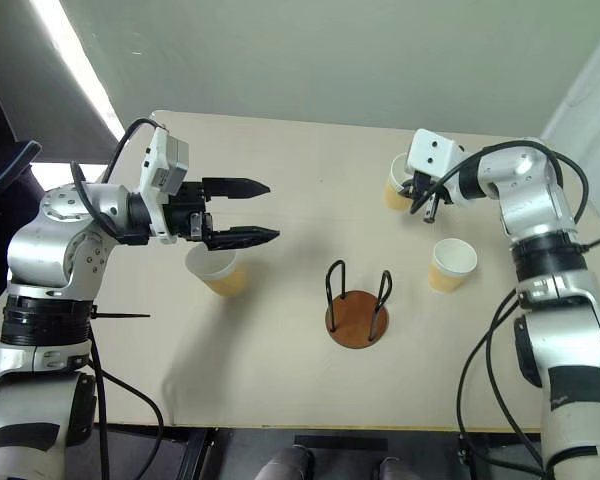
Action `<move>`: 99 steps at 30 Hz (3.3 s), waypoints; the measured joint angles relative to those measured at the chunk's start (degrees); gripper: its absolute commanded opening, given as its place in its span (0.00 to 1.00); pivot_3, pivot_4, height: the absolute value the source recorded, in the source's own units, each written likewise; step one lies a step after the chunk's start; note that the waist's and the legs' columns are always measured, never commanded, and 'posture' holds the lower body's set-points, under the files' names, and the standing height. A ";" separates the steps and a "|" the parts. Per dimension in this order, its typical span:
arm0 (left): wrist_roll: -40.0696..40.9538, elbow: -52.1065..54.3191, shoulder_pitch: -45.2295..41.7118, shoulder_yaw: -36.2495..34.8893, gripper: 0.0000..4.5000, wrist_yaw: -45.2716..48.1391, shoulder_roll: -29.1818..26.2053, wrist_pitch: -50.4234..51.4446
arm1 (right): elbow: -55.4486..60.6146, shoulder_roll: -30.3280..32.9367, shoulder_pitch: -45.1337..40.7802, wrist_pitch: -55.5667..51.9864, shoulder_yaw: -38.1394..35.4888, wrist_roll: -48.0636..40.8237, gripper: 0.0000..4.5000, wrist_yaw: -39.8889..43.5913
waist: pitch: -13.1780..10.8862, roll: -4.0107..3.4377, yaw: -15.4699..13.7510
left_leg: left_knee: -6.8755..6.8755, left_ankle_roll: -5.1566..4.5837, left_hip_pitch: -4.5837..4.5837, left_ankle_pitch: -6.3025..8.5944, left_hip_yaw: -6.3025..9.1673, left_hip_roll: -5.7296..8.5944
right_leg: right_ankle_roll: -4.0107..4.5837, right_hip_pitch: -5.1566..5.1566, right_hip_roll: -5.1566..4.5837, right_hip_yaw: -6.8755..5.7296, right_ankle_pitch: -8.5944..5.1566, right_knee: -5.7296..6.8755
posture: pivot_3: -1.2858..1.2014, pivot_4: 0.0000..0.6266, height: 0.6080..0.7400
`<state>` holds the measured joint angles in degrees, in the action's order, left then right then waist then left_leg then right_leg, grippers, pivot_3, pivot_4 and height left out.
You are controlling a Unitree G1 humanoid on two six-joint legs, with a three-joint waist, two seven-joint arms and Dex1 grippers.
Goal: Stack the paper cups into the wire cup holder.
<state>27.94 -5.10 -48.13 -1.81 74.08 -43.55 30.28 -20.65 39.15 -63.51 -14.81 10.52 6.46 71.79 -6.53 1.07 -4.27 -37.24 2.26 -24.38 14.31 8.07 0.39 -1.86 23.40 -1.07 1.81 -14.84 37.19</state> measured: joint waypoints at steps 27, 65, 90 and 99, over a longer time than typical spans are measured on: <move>1.61 1.58 -2.56 2.68 1.00 5.55 -0.53 -0.23 | 50.79 15.58 9.20 -33.53 -0.13 -28.20 0.01 5.94 | 0.00 0.00 0.68 | -0.33 -0.15 0.33 -0.06 -0.01 -0.04 | -0.05 -0.32 0.01 0.03 0.00 -0.05 | 0.52 0.24 1.00; 1.66 1.42 -1.45 2.37 1.00 1.83 2.06 -4.93 | 34.12 23.53 24.84 -16.69 -3.54 -19.44 0.97 -2.81 | 0.00 0.00 0.32 | -0.70 -0.31 0.34 0.04 0.01 -0.04 | -0.11 -0.52 0.02 -0.01 0.03 0.07 | 0.52 0.24 1.00; 1.55 0.84 -2.09 2.59 1.00 1.72 1.69 -3.96 | 7.29 16.95 19.39 7.60 7.99 -0.42 0.94 2.21 | 0.00 0.00 0.61 | -0.81 -0.40 0.34 0.08 -0.06 -0.04 | -0.25 -0.53 0.02 0.05 0.12 0.09 | 0.52 0.24 1.00; 1.49 0.95 -2.04 2.59 1.00 1.63 1.51 -3.96 | 3.60 14.43 17.58 9.35 8.37 1.60 0.28 3.94 | 0.00 -0.01 0.64 | -0.77 -0.39 0.33 0.08 -0.08 -0.04 | -0.24 -0.53 0.01 0.05 0.12 0.12 | 0.52 0.24 1.00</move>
<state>29.43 -4.15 -50.17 0.78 75.71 -42.04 26.32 -17.05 53.58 -45.93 -5.46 18.89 8.05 75.73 -6.54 1.06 -3.64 -38.01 1.87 -24.05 14.39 8.00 0.35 -2.10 22.88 -1.05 1.86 -14.72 37.31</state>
